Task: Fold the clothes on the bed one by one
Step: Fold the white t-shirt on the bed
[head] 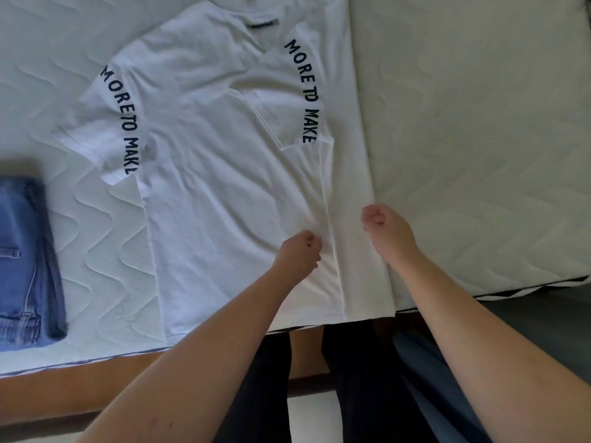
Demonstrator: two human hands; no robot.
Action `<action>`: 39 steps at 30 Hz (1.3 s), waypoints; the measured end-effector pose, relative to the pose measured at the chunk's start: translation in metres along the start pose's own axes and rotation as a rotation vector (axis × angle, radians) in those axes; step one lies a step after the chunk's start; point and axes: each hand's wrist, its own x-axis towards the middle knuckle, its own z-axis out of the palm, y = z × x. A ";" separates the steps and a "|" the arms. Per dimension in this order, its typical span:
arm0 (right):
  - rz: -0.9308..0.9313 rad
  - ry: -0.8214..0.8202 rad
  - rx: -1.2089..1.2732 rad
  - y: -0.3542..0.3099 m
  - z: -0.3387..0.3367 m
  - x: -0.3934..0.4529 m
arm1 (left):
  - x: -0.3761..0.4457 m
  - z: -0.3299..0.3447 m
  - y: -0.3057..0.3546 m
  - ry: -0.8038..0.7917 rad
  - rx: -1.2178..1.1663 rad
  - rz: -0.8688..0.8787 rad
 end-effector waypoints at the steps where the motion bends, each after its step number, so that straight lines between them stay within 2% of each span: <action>1: 0.002 0.013 0.011 -0.011 0.004 0.001 | 0.002 -0.013 -0.001 0.024 -0.022 0.008; 4: -0.018 0.000 0.003 -0.042 0.015 -0.002 | 0.009 -0.055 0.000 0.111 -0.095 0.043; 7: -0.092 -0.046 -0.054 -0.067 0.020 0.003 | 0.020 -0.090 0.011 0.191 -0.265 0.087; 10: -0.177 -0.035 -0.158 -0.092 0.028 0.024 | 0.042 -0.115 0.026 0.285 -0.244 0.174; 14: -0.285 -0.007 -0.237 -0.118 0.046 0.060 | 0.083 -0.137 0.052 0.400 -0.279 0.205; 18: -0.316 -0.105 -0.305 -0.123 0.054 0.081 | 0.119 -0.151 0.093 0.408 -0.571 0.063; 21: -0.380 -0.102 -0.526 -0.124 0.050 0.093 | 0.139 -0.166 0.122 0.412 -0.767 -0.103; 23: -0.426 -0.088 -0.653 -0.127 0.043 0.105 | 0.148 -0.174 0.136 0.386 -0.770 -0.117; 26: -0.455 -0.097 -0.588 -0.137 0.030 0.121 | 0.159 -0.177 0.145 0.406 -0.686 -0.081; 28: -0.517 -0.095 -0.530 -0.144 0.024 0.133 | 0.162 -0.178 0.150 0.524 -0.590 0.000; 30: -0.549 -0.095 -0.419 -0.153 0.019 0.144 | 0.158 -0.176 0.157 0.625 -0.391 0.132; 34: -0.329 -0.085 0.009 -0.182 0.006 0.168 | 0.138 -0.161 0.167 0.689 0.126 0.499; 36: -0.200 -0.124 0.290 -0.200 -0.002 0.181 | 0.133 -0.151 0.174 0.645 0.324 0.612; 39: -0.085 -0.170 0.482 -0.219 -0.018 0.200 | 0.125 -0.129 0.185 0.464 0.623 0.760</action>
